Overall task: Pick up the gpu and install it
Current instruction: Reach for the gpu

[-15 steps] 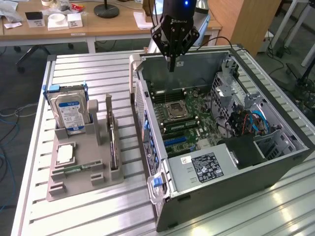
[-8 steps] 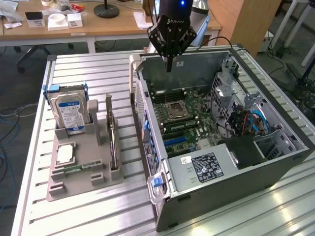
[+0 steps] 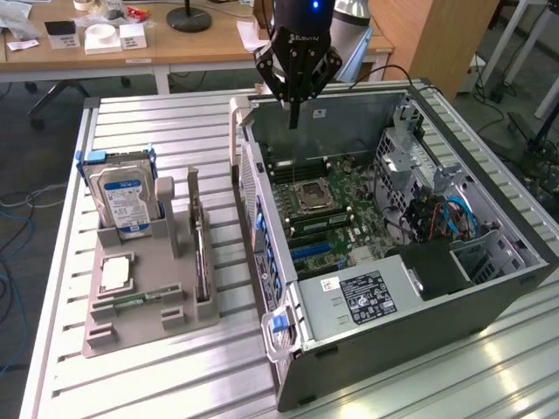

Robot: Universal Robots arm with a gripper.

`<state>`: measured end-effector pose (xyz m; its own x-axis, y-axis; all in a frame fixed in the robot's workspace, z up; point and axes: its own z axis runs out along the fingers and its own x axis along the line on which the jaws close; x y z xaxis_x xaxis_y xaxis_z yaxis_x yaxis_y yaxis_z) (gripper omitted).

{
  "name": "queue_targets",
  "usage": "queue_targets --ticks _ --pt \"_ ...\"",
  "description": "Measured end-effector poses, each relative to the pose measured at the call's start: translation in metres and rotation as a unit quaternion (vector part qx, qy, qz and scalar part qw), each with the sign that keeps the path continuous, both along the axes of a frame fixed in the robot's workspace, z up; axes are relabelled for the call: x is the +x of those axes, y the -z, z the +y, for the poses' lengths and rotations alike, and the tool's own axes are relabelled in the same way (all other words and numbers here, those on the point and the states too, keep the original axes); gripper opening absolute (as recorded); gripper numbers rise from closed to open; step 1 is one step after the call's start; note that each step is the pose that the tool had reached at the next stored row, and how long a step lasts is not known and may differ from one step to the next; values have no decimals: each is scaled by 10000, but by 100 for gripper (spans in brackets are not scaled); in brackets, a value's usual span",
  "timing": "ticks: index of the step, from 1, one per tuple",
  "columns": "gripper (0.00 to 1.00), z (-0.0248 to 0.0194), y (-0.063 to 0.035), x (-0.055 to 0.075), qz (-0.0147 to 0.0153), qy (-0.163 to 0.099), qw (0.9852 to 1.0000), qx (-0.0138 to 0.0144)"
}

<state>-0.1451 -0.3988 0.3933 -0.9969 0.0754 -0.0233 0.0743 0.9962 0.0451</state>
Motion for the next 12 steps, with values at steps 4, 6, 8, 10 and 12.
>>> queue_targets --ticks 4,6,8,10,12 --pt "11 0 0 -57 0 0 10000 0" --pt "11 0 0 -85 0 -1 10000 0" --pt "11 0 0 -110 0 0 10000 0" --pt "11 0 0 -134 0 0 10000 0" --pt "11 0 0 -159 0 0 10000 0"
